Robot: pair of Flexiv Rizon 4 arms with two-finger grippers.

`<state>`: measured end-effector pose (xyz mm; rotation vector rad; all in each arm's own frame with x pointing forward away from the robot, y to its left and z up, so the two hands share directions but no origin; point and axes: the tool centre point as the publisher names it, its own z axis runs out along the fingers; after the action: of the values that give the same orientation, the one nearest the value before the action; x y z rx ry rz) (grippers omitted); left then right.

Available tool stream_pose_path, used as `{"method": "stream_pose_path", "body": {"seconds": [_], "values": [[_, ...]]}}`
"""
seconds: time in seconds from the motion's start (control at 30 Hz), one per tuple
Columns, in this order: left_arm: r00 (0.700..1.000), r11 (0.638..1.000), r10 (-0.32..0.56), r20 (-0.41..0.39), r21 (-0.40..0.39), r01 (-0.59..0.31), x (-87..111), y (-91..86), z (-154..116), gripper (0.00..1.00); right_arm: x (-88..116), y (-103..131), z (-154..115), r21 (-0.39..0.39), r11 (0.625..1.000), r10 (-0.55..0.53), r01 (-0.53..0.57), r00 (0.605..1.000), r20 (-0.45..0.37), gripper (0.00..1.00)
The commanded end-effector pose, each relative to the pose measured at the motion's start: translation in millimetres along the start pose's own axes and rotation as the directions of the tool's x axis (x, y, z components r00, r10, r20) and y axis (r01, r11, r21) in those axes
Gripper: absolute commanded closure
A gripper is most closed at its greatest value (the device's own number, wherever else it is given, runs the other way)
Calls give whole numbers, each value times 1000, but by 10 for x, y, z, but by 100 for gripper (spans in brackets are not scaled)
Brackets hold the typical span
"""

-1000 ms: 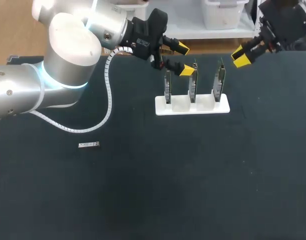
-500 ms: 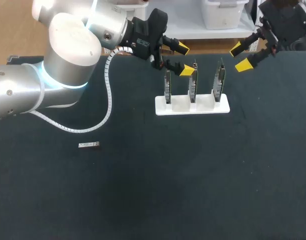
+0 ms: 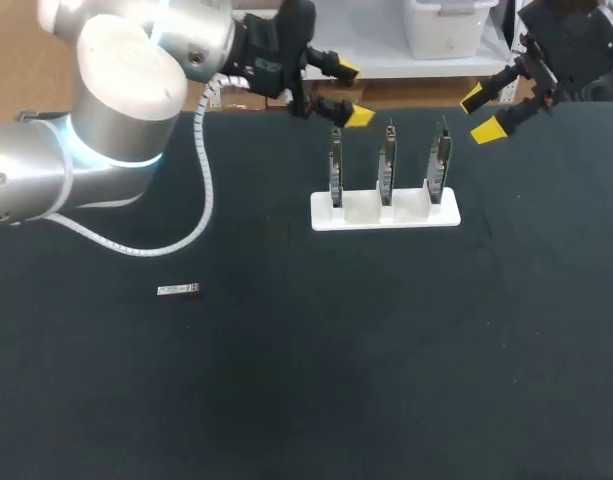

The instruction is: Pick up the optical module with the left hand, and insert it into the network port with the right hand.

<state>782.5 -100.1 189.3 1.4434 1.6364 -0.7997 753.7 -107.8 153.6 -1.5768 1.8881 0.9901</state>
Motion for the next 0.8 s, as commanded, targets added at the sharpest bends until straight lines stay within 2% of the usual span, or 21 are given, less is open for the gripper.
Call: {"method": "stream_pose_path", "body": {"seconds": [0.03, 0.2, 0.33, 0.43, 0.5, 0.67, 0.8], "values": [[999, 997, 2, -36, -78, -4, 71, -157, -371, 0, -2, 6, 4, 2, 1000, 0, 0, 1000, -1, 0], [989, 983, -24, -146, -185, -4, 323, -154, -768, 0, -2, 6, 4, 2, 1000, 0, 0, 1000, -1, 0], [975, 976, -50, -218, -216, 2, 542, -152, -1058, 0, -2, 6, 4, 2, 1000, 0, 0, 1000, -1, 0], [959, 967, -80, -271, -255, 9, 666, -160, -1229, 0, -2, 6, 4, 2, 1000, 0, 0, 1000, -1, 0], [936, 958, -114, -334, -285, 15, 799, -175, -1338, 0, -2, 6, 4, 2, 1000, 0, 0, 1000, -1, 0], [888, 949, -195, -416, -308, 65, 1074, -195, -1453, 0, -2, 6, 4, 2, 1000, 0, 0, 1000, -1, 0], [885, 955, -196, -422, -287, 74, 1114, -187, -1404, 0, -2, 6, 4, 2, 1000, 0, 0, 1000, -1, 0]]}}
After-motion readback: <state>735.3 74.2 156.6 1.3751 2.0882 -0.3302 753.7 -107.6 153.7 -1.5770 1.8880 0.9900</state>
